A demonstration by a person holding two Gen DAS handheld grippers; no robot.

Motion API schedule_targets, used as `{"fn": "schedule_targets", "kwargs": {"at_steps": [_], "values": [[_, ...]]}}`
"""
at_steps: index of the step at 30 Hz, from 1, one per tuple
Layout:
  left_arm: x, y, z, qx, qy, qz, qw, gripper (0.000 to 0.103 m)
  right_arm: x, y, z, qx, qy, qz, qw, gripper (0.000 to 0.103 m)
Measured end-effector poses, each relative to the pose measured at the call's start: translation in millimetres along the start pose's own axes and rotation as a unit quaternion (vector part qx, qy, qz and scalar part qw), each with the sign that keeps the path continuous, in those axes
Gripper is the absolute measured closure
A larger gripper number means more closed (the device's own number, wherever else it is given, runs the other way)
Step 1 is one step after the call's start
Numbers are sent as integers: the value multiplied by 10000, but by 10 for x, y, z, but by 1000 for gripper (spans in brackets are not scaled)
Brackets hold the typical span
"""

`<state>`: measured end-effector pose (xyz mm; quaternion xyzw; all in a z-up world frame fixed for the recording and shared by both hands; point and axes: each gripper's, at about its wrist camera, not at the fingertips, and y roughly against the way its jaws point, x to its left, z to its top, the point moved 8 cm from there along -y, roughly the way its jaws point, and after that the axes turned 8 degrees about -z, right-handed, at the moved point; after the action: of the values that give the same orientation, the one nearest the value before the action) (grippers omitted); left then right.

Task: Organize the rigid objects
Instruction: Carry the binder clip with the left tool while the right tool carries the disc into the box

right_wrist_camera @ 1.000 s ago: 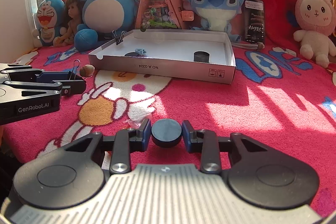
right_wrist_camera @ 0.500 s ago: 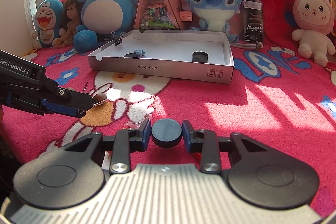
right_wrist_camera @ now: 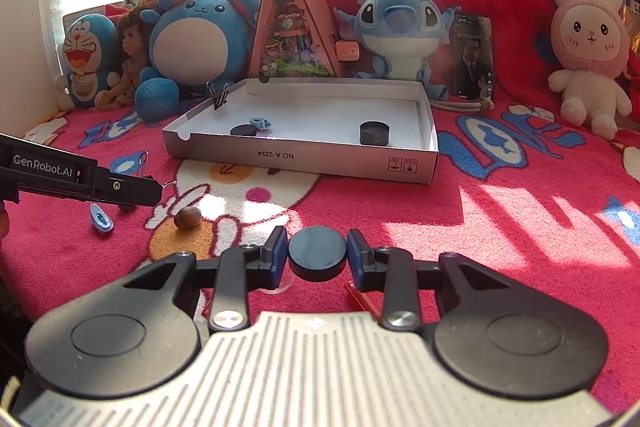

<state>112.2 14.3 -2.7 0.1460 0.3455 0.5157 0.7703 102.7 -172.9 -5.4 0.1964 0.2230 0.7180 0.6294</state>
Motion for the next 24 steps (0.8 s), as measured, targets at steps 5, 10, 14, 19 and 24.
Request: {"fn": "schedule_targets", "kwargs": {"at_steps": [5,10,14,19,24], "values": [[-16,-20,177,-137,-153,106,9997,74,-77,-57,161,-71,-189,-65,9998,65],[-16,-72,335,-219,-278,194,9992,74,-155,-134,342,-152,-301,-151,9993,65],[-5,-122,436,-262,-296,231,9990,74,-201,-204,452,-179,-351,-207,9990,65],[9,-196,557,-334,-294,297,9986,74,-252,-308,577,-209,-440,-236,9985,65],[15,-288,668,-347,-331,370,9982,74,-321,-443,705,-166,-613,-243,9977,65]]}}
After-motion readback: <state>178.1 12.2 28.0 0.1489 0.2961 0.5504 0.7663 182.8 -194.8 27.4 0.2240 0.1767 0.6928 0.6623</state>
